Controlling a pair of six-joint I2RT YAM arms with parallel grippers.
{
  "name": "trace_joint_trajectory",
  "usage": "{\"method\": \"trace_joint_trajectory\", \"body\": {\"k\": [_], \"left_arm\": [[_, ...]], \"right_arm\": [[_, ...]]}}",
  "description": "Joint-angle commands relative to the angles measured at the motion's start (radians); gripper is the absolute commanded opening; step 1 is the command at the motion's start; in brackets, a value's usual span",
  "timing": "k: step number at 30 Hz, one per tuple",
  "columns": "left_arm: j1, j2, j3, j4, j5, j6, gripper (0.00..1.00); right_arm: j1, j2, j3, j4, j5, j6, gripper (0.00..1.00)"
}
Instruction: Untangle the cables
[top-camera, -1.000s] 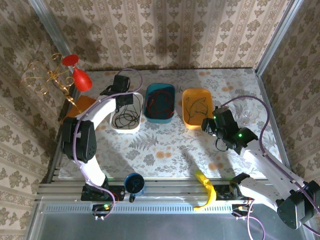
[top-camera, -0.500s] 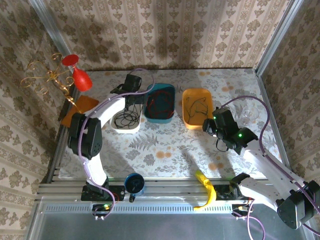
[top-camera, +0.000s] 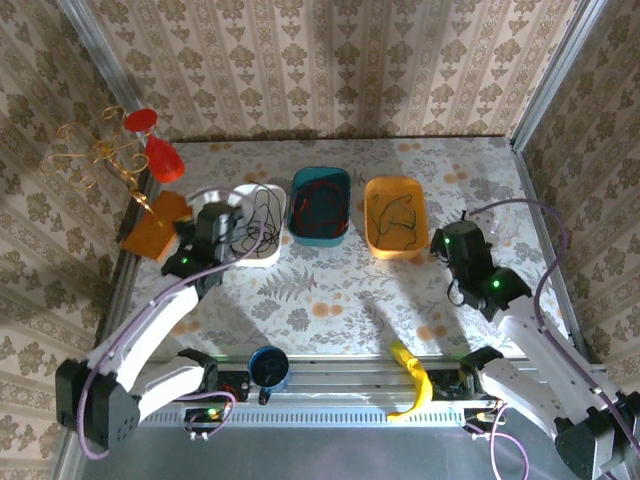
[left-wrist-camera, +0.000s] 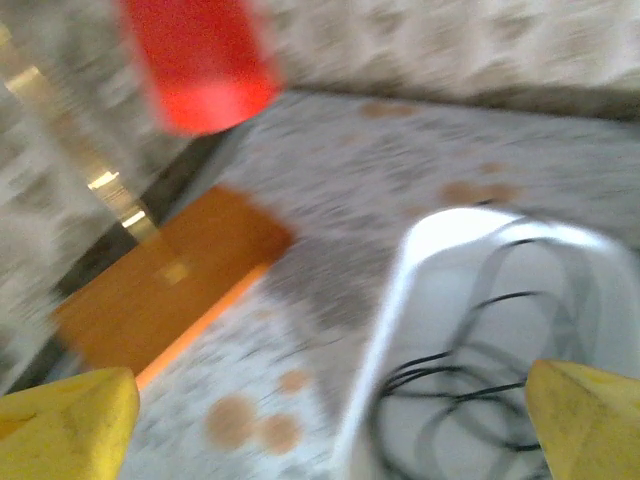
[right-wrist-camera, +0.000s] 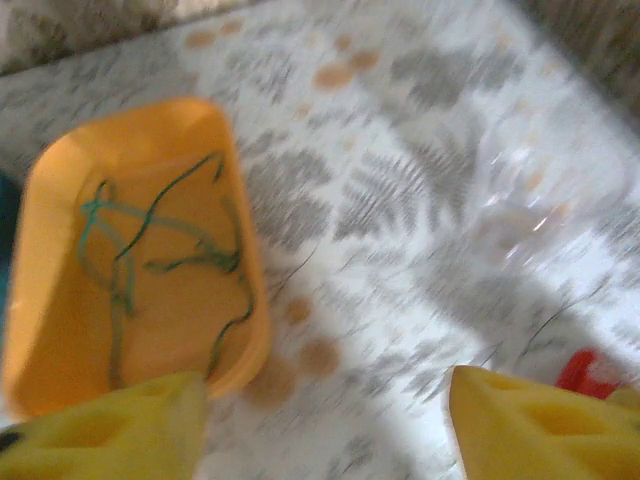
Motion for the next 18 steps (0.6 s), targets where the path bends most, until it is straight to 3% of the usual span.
{"method": "trace_joint_trajectory", "body": {"k": [1, 5, 8, 13, 15, 18], "left_arm": [[0.105, -0.112, -0.105, -0.087, -0.142, -0.109, 1.0], [0.145, -0.159, -0.223, -0.019, -0.206, -0.023, 1.0], [0.166, -0.109, -0.274, 0.065, -0.192, 0.023, 1.0], [0.179, 0.048, -0.326, 0.234, -0.194, 0.08, 1.0], [0.191, 0.101, -0.36, 0.372, -0.144, 0.126, 1.0], [0.196, 0.152, -0.376, 0.534, -0.065, 0.199, 1.0]], "right_arm": [[-0.024, -0.035, -0.155, 0.264, 0.202, -0.171, 1.0], [-0.037, 0.026, -0.29, 0.573, 0.254, -0.221, 1.0], [-0.039, 0.184, -0.242, 0.675, 0.345, -0.222, 1.0], [-0.044, 0.503, -0.196, 0.925, 0.39, -0.305, 1.0], [-0.047, 0.603, -0.176, 1.007, 0.397, -0.345, 1.0], [-0.05, 0.63, -0.145, 0.977, 0.317, -0.388, 1.0]]}}
